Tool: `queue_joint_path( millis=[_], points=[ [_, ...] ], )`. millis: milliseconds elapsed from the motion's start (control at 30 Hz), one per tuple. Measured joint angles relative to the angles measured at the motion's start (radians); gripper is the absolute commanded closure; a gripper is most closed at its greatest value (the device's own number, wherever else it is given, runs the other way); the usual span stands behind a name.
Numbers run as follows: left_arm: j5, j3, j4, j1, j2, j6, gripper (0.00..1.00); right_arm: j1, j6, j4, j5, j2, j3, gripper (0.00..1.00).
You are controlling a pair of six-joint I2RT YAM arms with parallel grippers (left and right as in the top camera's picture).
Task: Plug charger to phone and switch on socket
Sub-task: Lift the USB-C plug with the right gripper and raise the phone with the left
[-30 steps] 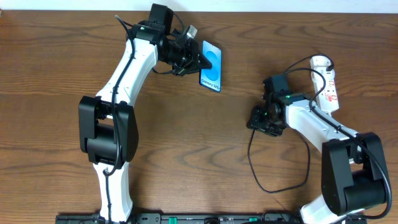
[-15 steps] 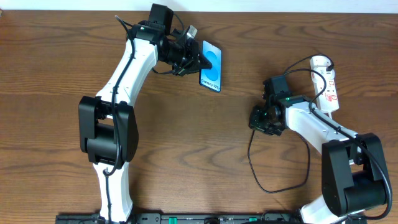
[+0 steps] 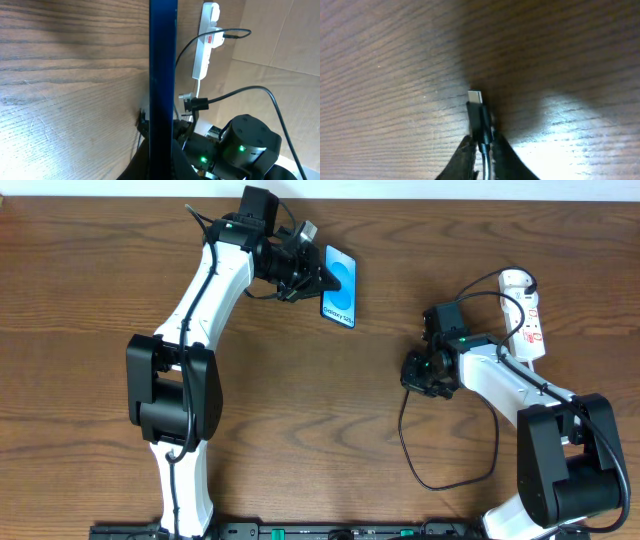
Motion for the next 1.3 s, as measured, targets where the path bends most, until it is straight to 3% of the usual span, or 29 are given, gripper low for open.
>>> queue_joint_path(
  millis=[67, 300, 500, 733, 1033, 1133, 1300],
  points=[
    [0.000, 0.000, 0.000, 0.000, 0.000, 0.000, 0.93, 0.000, 0.001, 0.000, -0.003, 0.000, -0.002, 0.99],
    [0.002, 0.000, 0.037, 0.000, 0.000, -0.011, 0.93, -0.002, 0.000, 0.000, -0.026, 0.001, -0.002, 0.99],
    [0.143, -0.008, 0.299, 0.000, 0.000, -0.107, 0.93, -0.042, -0.079, -0.006, -0.179, 0.011, 0.010, 0.99],
    [0.402, -0.014, 0.837, 0.000, 0.000, -0.380, 0.93, -0.133, -0.236, 0.004, -0.533, 0.002, 0.074, 0.99],
    [0.488, -0.017, 1.551, -0.005, 0.000, -0.884, 0.93, -0.210, -0.365, 0.057, -0.910, -0.108, 0.078, 0.99],
    [0.488, -0.016, 1.635, -0.014, 0.000, -1.006, 0.93, -0.210, -0.375, 0.071, -0.963, -0.165, 0.079, 0.99],
    [0.482, -0.016, 1.639, -0.027, 0.000, -1.100, 0.93, -0.210, -0.352, 0.119, -0.993, -0.287, 0.079, 0.99]
  ],
)
